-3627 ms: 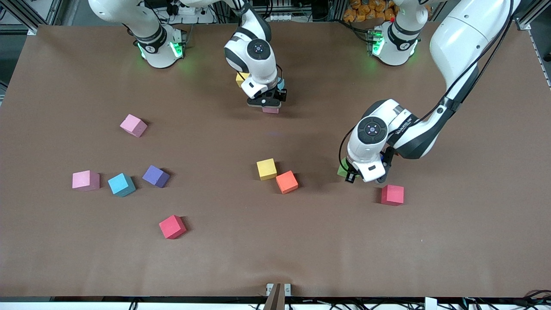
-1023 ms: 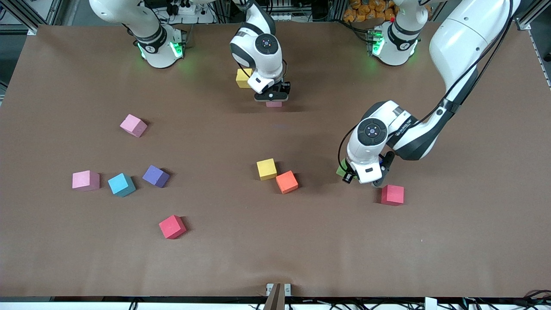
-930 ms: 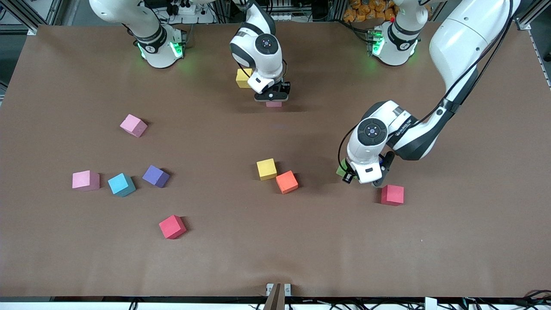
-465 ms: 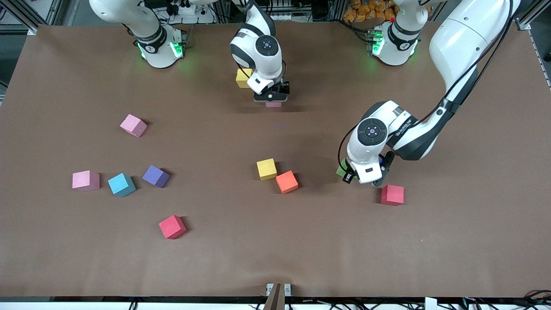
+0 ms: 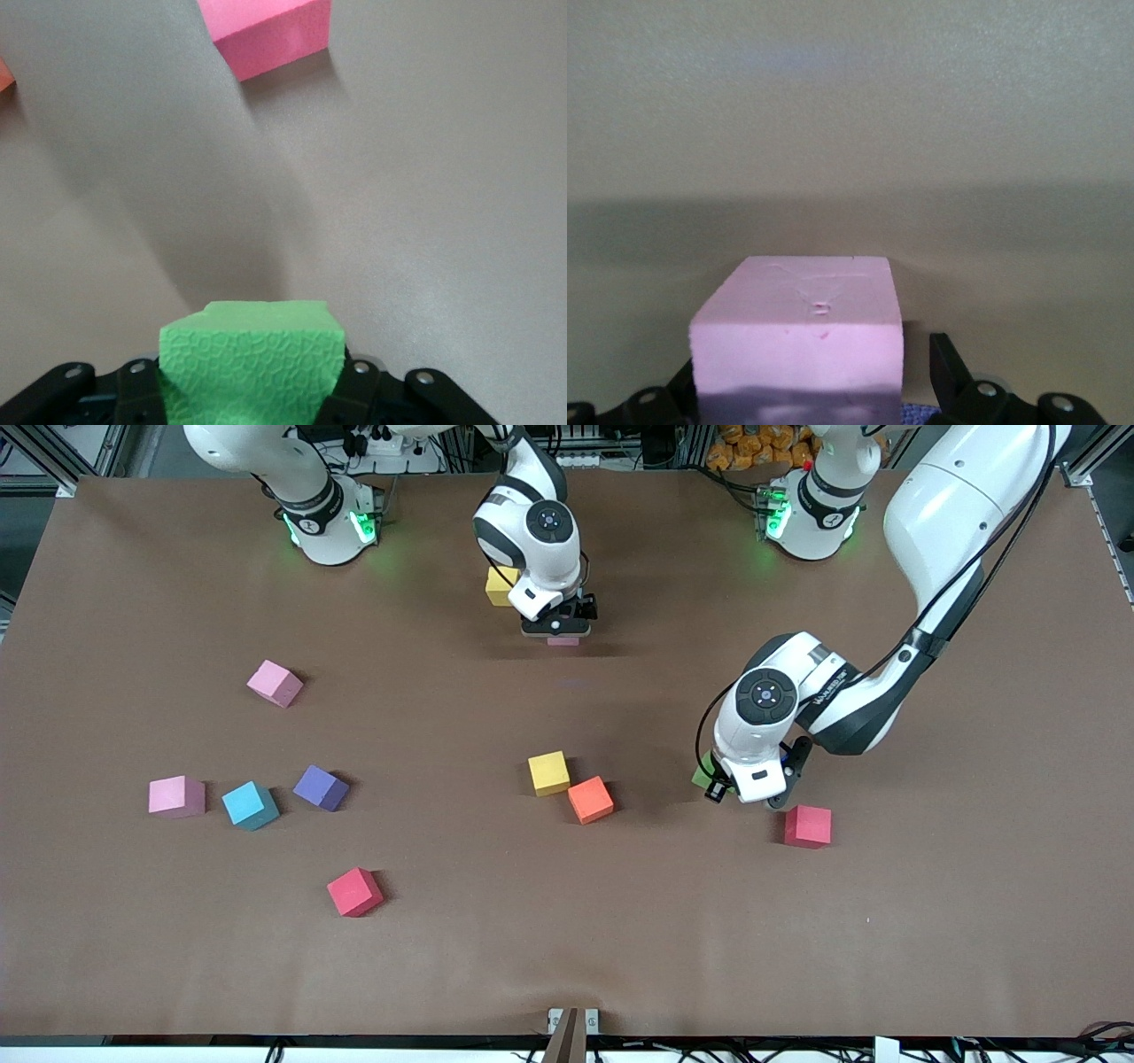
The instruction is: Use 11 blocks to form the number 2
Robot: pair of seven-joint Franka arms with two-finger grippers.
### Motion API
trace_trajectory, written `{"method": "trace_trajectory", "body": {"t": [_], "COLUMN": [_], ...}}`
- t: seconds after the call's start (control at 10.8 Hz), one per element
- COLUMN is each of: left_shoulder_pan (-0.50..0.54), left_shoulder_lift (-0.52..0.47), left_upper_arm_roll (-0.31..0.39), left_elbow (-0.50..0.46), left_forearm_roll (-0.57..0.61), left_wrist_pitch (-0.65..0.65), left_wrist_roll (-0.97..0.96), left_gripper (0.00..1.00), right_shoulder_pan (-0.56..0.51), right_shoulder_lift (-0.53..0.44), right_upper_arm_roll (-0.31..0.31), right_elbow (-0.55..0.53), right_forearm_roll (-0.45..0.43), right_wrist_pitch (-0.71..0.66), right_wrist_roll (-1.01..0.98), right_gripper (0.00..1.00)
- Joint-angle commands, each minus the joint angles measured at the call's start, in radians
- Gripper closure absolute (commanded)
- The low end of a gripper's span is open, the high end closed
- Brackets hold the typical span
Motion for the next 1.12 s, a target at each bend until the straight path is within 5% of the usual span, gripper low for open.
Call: {"method": "trace_trajectory", "body": {"t": [0.0, 0.37, 0.56, 1.02], "left_shoulder_pan": [-0.013, -0.123, -0.194, -0.366], "left_shoulder_lift": [0.007, 0.006, 0.006, 0.027], "left_upper_arm_roll": [-0.004, -0.001, -0.001, -0.001], "left_elbow": [0.016, 0.039, 0.041, 0.035], "left_forearm_roll": [0.001, 0.02, 0.122, 0.246], "left_wrist_pitch": [-0.005, 0.009, 0.009, 0.038], "left_wrist_roll": [0.023, 0.153, 0.167, 0.169], "left_gripper": [1.0, 1.0, 1.0, 1.0], "right_shoulder_pan": [-0.02, -0.037, -0.064, -0.19], "right_shoulder_lift": [-0.057, -0.126, -0.171, -0.483], "right_upper_arm_roll": [0.003, 0.008, 0.021, 0.021], "right_elbow": [-0.006, -0.035, -0.056, -0.197], "right_forearm_roll": [-0.004, -0.004, -0.004, -0.005], "right_wrist_pitch": [-0.055, -0.072, -0.076, -0.2], "right_wrist_roll": [-0.002, -0.005, -0.007, -0.124], "right_gripper": [0.0, 0.0, 0.0, 0.0]}}
